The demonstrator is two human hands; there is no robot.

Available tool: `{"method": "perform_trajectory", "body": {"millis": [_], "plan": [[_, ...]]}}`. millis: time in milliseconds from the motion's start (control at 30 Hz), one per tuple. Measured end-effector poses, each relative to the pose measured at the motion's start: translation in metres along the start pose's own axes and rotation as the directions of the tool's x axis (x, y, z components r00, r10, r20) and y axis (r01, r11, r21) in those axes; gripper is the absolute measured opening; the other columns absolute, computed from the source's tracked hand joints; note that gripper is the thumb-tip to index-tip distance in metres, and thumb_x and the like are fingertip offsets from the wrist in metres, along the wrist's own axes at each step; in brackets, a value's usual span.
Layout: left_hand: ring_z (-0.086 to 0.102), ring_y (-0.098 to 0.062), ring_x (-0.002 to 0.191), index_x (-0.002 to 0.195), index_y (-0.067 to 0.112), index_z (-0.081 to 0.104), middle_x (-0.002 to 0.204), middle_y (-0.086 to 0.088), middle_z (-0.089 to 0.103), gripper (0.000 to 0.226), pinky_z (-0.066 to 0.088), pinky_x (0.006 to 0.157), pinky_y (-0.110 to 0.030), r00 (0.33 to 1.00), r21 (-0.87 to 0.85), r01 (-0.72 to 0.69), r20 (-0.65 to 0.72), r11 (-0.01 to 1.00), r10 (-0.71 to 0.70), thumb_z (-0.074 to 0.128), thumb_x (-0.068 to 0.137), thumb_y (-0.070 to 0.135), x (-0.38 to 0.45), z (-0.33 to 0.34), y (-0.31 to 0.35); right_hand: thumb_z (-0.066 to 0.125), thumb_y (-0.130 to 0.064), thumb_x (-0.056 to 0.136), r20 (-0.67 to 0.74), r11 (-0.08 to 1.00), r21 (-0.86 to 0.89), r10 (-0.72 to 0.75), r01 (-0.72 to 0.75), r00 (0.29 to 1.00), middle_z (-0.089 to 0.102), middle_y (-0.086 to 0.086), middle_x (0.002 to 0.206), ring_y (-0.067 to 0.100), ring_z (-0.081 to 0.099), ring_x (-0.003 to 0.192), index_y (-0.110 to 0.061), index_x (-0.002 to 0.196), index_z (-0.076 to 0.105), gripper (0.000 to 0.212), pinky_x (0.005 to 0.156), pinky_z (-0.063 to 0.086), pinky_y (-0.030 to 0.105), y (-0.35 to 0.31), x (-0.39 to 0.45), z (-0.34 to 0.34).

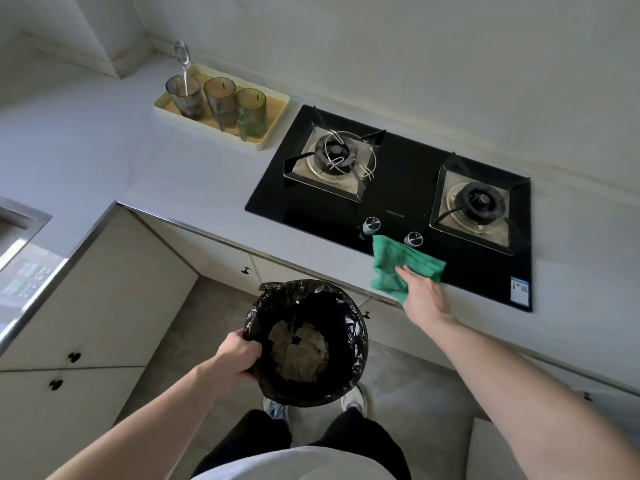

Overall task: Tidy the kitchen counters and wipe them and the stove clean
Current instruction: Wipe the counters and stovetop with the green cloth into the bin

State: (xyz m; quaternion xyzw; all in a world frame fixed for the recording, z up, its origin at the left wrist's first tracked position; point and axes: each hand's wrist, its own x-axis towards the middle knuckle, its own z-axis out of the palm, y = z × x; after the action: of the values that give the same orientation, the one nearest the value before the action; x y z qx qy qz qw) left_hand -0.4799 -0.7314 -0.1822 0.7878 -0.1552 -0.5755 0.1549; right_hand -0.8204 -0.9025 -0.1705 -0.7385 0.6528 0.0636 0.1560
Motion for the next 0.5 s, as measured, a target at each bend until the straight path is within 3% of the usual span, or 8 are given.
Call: {"method": "perform_trajectory", "body": {"millis": [133, 267, 400, 500], "plan": [[0.072, -0.031, 0.057, 0.101, 0.007, 0.068, 0.082, -0.017, 0.072, 0.028, 0.058, 0.045, -0.037, 1.000, 0.007, -0.001, 0.005, 1.000, 0.001, 0.052, 0.080, -0.004, -0.010, 0.022, 0.006, 0.057, -0.007, 0.089, 0.035, 0.991, 0.105, 0.084, -0.088, 0.996, 0.067, 0.003, 0.133, 0.032, 0.066, 0.109, -0.035, 0.148, 0.051, 0.065, 0.085, 0.055, 0.036, 0.045, -0.027, -0.017], [0.068, -0.024, 0.047, 0.096, 0.006, 0.067, 0.073, -0.014, 0.069, 0.023, 0.054, 0.040, -0.032, 1.000, 0.016, 0.006, -0.020, 1.000, -0.006, 0.054, 0.082, -0.007, -0.021, 0.050, 0.011, 0.057, -0.005, 0.088, -0.167, 0.959, 0.283, 0.055, -0.005, 0.984, 0.076, 0.004, 0.112, 0.030, 0.070, 0.087, -0.036, 0.143, 0.057, 0.063, 0.071, 0.050, 0.027, 0.063, -0.043, -0.050], [0.069, -0.024, 0.049, 0.098, 0.003, 0.068, 0.072, -0.015, 0.070, 0.025, 0.056, 0.042, -0.034, 0.998, -0.004, 0.029, -0.048, 1.000, -0.029, 0.053, 0.082, -0.007, -0.028, 0.077, 0.008, 0.057, -0.006, 0.087, -0.328, 0.926, 0.352, -0.016, 0.138, 0.945, 0.075, 0.004, 0.114, 0.031, 0.070, 0.090, -0.029, 0.143, 0.058, 0.060, 0.083, 0.055, 0.031, 0.065, -0.009, -0.089], [0.074, -0.034, 0.061, 0.098, 0.004, 0.070, 0.079, -0.020, 0.075, 0.026, 0.062, 0.053, -0.047, 0.997, -0.021, 0.048, -0.063, 0.999, -0.049, 0.057, 0.078, -0.005, -0.026, 0.090, 0.001, 0.052, -0.007, 0.085, -0.350, 0.935, 0.301, -0.074, 0.187, 0.934, 0.074, 0.005, 0.116, 0.029, 0.068, 0.094, -0.030, 0.145, 0.055, 0.063, 0.088, 0.057, 0.038, 0.058, 0.037, -0.111]]}}
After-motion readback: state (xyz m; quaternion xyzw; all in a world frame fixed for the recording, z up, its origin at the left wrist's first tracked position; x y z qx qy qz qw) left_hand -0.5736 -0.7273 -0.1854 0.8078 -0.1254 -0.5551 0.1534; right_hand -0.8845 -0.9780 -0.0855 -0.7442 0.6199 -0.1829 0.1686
